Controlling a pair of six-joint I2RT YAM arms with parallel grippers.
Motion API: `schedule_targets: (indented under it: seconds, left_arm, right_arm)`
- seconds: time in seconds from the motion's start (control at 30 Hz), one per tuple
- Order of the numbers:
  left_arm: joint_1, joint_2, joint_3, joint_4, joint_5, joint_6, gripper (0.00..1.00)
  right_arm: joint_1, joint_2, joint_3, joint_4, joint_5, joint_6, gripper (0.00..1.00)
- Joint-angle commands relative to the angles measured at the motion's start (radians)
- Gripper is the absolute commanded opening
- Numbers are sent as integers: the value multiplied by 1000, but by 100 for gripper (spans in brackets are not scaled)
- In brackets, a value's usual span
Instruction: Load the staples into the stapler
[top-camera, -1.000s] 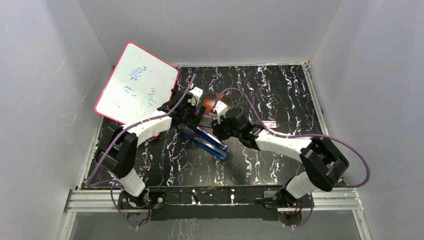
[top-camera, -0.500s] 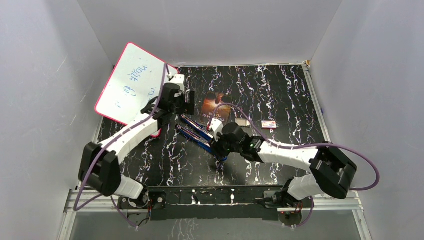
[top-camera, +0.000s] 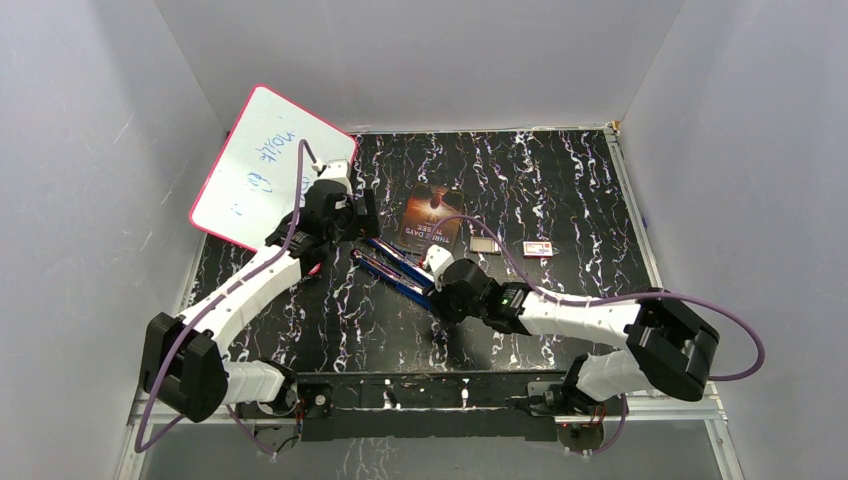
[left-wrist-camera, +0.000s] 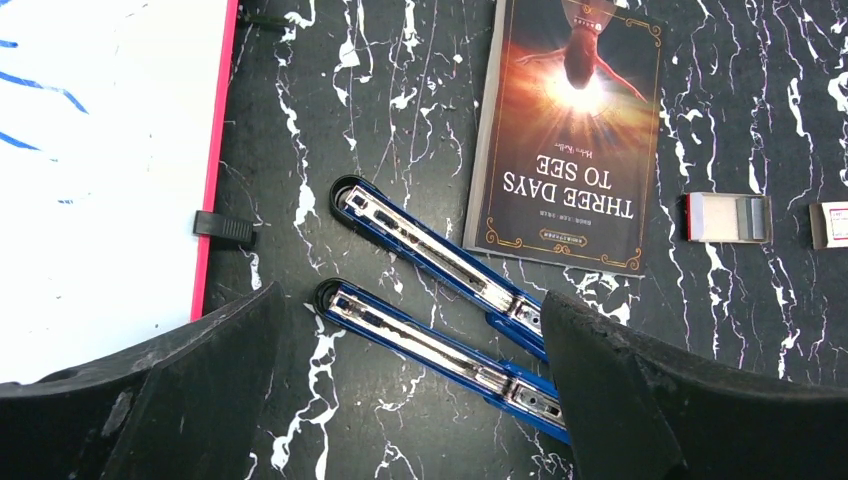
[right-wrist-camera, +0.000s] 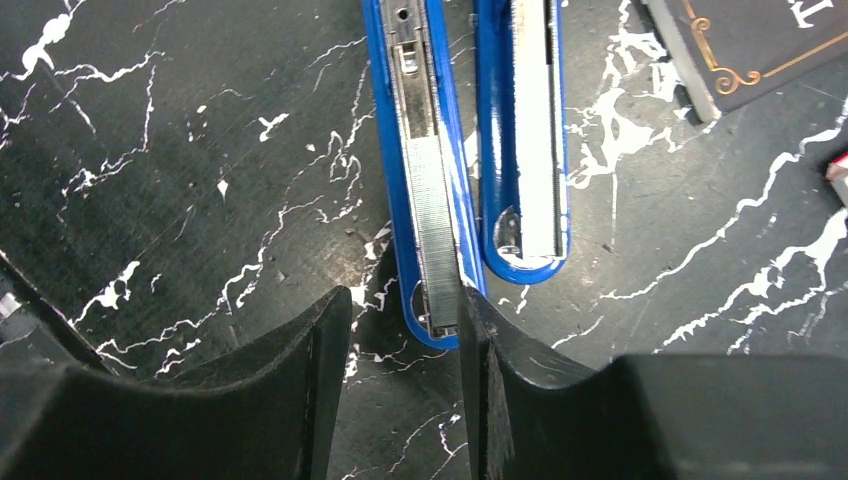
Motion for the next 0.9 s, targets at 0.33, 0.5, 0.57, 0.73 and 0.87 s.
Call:
schedule_targets:
  seconds: [0.33,0.5,0.57,0.73,0.87]
  left_arm:
    - [11,-28,-50,-3,33,-71,98]
    - [13,-40,-82,7,41,-103,98]
    - [14,-41,-97,16,55,-120,98]
    - [15,-51,-134,35,78,-164,98]
    - [16,-70,-167,66,102,-200,98]
  right_arm:
    - [4,-22,-20,3,46,27,51]
    - [4,50,-1,14,27,30,49]
    - [4,59,2,29,37,32,46]
    - [3,64,-2,67,50,32,35]
    - [3,63,-8,83,55,30,35]
